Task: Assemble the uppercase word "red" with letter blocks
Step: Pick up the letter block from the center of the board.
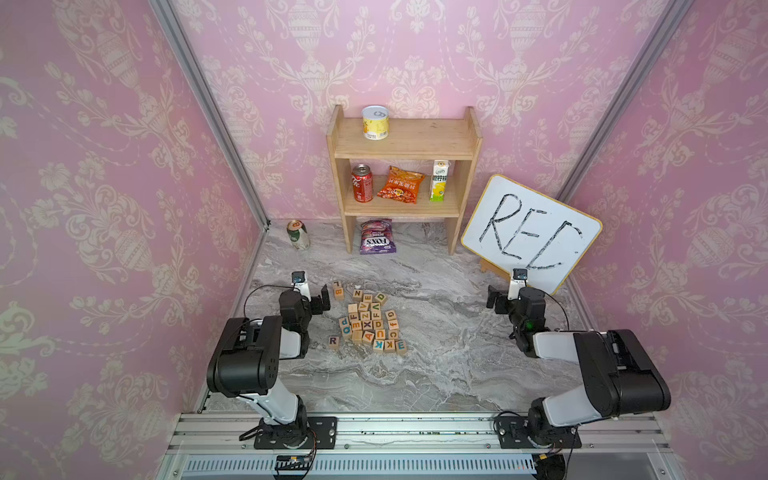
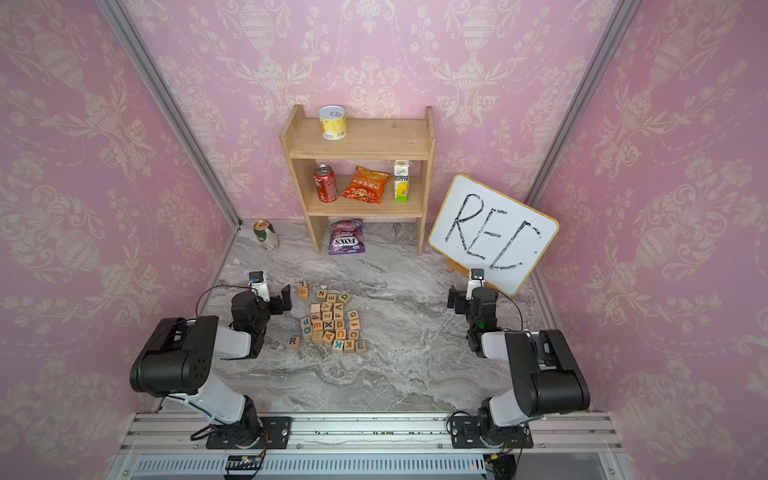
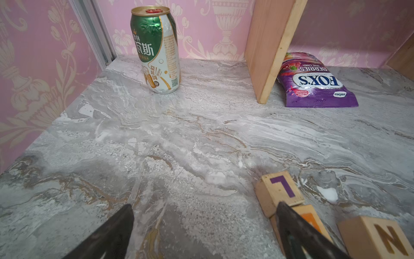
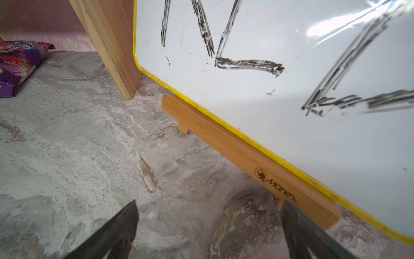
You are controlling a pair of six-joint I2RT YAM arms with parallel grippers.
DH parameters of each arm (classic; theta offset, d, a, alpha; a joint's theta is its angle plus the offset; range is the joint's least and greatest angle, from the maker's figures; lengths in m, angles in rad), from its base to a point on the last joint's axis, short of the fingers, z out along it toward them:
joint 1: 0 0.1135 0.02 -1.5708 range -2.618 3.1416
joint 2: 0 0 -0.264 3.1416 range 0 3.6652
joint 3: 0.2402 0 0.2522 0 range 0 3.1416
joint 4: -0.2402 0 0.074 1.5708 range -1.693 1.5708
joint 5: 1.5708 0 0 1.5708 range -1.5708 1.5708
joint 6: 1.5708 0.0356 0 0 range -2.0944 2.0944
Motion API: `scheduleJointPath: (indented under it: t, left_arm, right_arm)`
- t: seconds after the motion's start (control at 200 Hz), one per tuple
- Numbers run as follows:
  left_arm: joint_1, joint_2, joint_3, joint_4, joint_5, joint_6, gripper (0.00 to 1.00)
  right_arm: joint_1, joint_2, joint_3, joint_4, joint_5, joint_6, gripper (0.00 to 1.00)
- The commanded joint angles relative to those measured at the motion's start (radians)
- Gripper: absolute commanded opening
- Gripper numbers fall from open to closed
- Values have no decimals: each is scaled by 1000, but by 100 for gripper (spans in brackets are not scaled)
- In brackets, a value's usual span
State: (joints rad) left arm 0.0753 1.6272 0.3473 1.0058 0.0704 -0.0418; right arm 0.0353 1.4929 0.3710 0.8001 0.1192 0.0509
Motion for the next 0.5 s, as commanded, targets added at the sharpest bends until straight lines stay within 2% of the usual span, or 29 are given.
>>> scheduleJointPath:
  t: [0.0,0.49]
  left_arm:
    - [-6,7,11,-6,6,17,99]
    - [-5,6,13,-10,-26,5,99]
  right_arm:
    - [2,4,16,13,-3,-1,100]
    - [-8,3,19,8,-24,2,100]
